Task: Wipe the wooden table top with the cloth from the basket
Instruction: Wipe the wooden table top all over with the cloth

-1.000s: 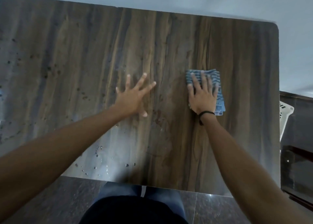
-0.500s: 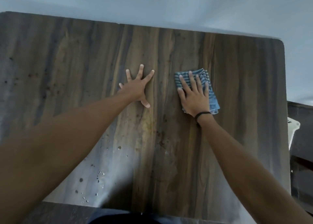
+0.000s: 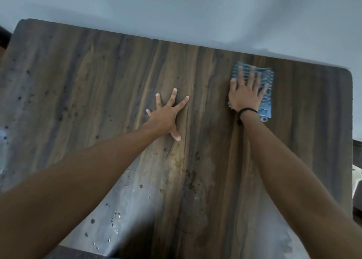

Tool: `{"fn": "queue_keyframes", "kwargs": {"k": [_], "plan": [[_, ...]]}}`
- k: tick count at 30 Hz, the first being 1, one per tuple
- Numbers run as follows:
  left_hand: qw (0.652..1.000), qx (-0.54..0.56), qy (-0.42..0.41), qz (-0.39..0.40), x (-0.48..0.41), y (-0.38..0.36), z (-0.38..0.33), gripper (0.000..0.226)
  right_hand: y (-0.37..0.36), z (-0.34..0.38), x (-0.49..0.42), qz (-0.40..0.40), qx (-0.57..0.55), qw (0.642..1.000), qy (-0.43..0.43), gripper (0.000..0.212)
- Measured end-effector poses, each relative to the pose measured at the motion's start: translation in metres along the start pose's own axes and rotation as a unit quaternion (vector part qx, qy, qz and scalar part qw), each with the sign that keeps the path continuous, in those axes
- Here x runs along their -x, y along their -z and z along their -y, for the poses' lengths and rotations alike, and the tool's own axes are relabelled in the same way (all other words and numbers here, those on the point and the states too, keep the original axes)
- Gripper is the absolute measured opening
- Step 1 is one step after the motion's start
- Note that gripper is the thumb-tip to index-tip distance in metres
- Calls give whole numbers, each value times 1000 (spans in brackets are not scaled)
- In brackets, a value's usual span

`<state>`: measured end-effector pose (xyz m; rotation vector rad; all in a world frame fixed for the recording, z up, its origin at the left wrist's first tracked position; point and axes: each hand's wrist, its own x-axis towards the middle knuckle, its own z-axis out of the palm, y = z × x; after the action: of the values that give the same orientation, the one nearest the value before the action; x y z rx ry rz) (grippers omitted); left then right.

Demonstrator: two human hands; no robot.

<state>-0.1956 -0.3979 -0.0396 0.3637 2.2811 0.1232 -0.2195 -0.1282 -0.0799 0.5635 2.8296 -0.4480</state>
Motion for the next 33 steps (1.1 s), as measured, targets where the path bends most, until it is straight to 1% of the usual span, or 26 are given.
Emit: {"fn": "queue_keyframes", "kwargs": {"k": [2, 3, 4, 5, 6, 7, 8, 10, 11, 12, 13, 15, 16, 17, 19, 20, 21, 23, 24, 25, 27, 28, 29, 31, 32, 33], "plan": [[1000, -1, -3, -3, 0, -1, 0, 149, -3, 0, 2, 22, 52, 988, 142, 55], [1000, -1, -2, -2, 1, 0, 0, 149, 2, -8, -3, 37, 55, 982, 178, 55], [1000, -1, -2, -1, 1, 0, -1, 149, 9, -16, -13, 37, 51, 984, 168, 55], [1000, -1, -1, 0, 1, 0, -2, 149, 15, -20, -24, 27, 35, 992, 115, 55], [1000, -1, 1, 0, 1, 0, -2, 149, 20, -18, -35, 16, 7, 999, 39, 57], [1000, -1, 3, 0, 1, 1, -2, 149, 20, -8, -42, 13, -13, 1000, -16, 58], [1000, -3, 4, 0, 1, 1, -1, 149, 16, 6, -43, 18, -14, 999, -26, 58], [1000, -6, 3, -4, 0, 0, 0, 149, 3, 24, -36, 21, 39, 996, 80, 57], [1000, -5, 3, -5, 0, 0, -1, 149, 2, 24, -34, 23, 42, 990, 129, 56], [1000, -3, 3, -6, 0, 0, -1, 149, 4, 21, -38, 21, 35, 988, 146, 56], [1000, 0, 4, -7, 1, 0, -2, 149, 6, 18, -44, 15, 24, 992, 123, 56], [1000, 4, 9, -2, 2, 1, -3, 149, 8, 29, -52, 7, -16, 1000, 21, 58], [1000, 7, 9, 1, 2, 2, -3, 149, 6, 42, -50, 10, -20, 1000, 0, 59], [1000, 7, 6, 0, 1, 2, -3, 150, 2, 54, -45, 10, -2, 1000, 28, 59], [1000, 5, 2, -1, 0, 2, -3, 149, -7, 61, -39, 15, 44, 986, 160, 57], [1000, 4, 4, 1, 0, 2, -3, 149, -5, 60, -43, 20, 45, 979, 196, 57], [1000, 5, 8, 3, 1, 3, -3, 149, -3, 57, -49, 17, 39, 981, 189, 57], [1000, 4, 9, 3, 3, 3, -3, 148, 0, 61, -58, 6, 0, 996, 93, 58], [1000, 3, 5, 4, 3, 4, -2, 148, -1, 66, -58, 9, -10, 998, 65, 59], [1000, 5, 2, 4, 3, 4, -2, 148, -4, 71, -53, 13, -1, 997, 78, 59], [1000, 8, -1, 3, 2, 4, -2, 148, -6, 64, -46, 16, 37, 985, 165, 57], [1000, 8, 0, 1, 3, 4, -1, 148, -4, 56, -48, 17, 40, 982, 186, 57], [1000, 8, 2, 0, 3, 4, -1, 148, 0, 47, -51, 13, 35, 986, 164, 57], [1000, 10, 4, -1, 3, 4, -1, 149, 6, 39, -54, 13, -1, 998, 59, 58], [1000, 10, 3, -2, 2, 3, -1, 149, 5, 41, -48, 16, -4, 999, 51, 58], [1000, 8, 3, -3, 2, 3, -1, 149, 0, 42, -36, 17, 16, 996, 89, 57]]}}
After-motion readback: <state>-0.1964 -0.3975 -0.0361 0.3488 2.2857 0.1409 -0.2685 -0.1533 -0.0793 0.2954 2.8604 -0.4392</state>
